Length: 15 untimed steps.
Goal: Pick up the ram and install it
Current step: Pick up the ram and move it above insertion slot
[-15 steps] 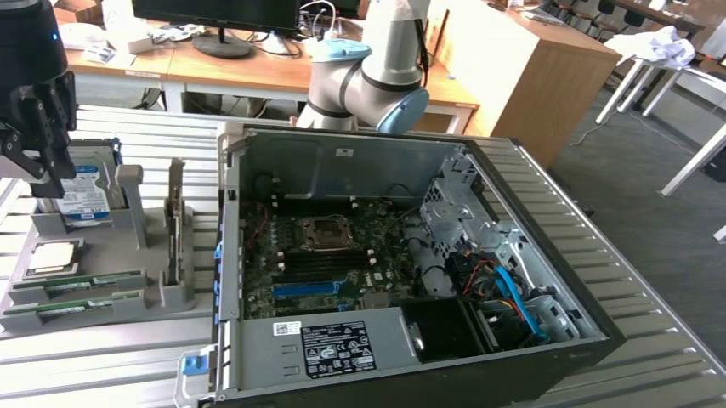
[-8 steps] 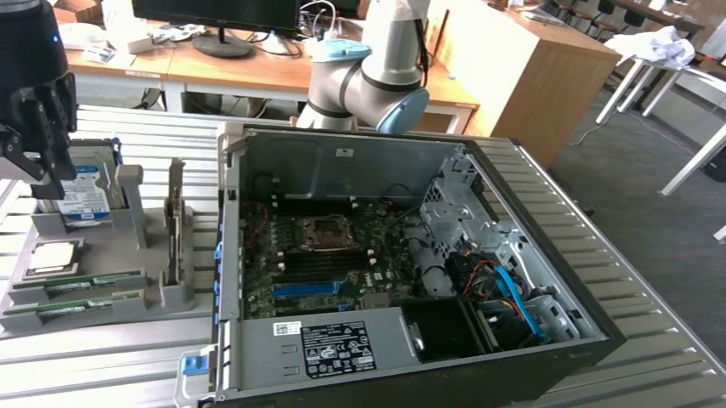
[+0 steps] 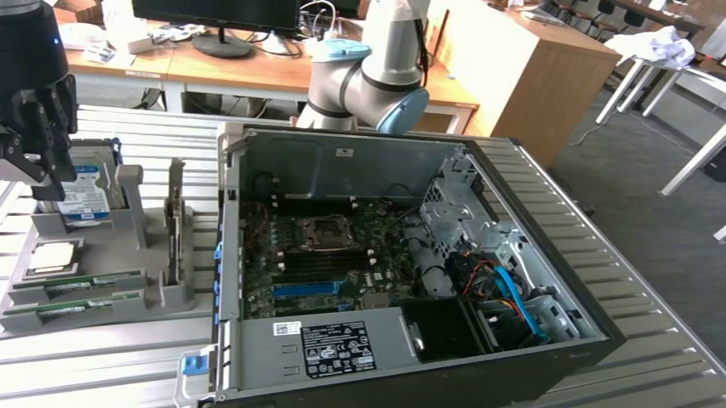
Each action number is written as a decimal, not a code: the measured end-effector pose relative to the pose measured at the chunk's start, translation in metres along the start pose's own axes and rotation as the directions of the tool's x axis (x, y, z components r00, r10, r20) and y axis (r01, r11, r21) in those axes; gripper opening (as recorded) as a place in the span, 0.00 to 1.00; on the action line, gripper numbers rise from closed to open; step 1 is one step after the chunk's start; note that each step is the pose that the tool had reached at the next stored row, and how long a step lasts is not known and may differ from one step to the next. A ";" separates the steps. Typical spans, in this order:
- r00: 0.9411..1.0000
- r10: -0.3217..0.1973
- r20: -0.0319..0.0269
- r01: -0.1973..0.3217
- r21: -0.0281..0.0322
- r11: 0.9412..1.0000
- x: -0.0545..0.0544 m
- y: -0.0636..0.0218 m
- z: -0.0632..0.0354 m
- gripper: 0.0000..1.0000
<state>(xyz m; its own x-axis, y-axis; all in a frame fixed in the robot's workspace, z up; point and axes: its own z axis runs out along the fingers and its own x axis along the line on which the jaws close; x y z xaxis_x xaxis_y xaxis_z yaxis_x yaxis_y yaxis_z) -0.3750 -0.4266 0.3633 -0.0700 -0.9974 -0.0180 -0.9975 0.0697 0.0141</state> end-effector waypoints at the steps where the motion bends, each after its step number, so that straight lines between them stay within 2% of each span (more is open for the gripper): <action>1: 1.000 0.000 0.000 0.000 0.000 1.000 0.000 0.0000 0.0002 0.36; 15: 1.000 0.000 0.000 0.000 0.000 1.000 0.000 0.0000 0.0033 0.36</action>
<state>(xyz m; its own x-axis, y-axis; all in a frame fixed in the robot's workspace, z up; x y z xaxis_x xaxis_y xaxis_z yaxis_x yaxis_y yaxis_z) -0.3750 -0.4268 0.3601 -0.0700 -0.9974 -0.0180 -0.9975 0.0697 0.0140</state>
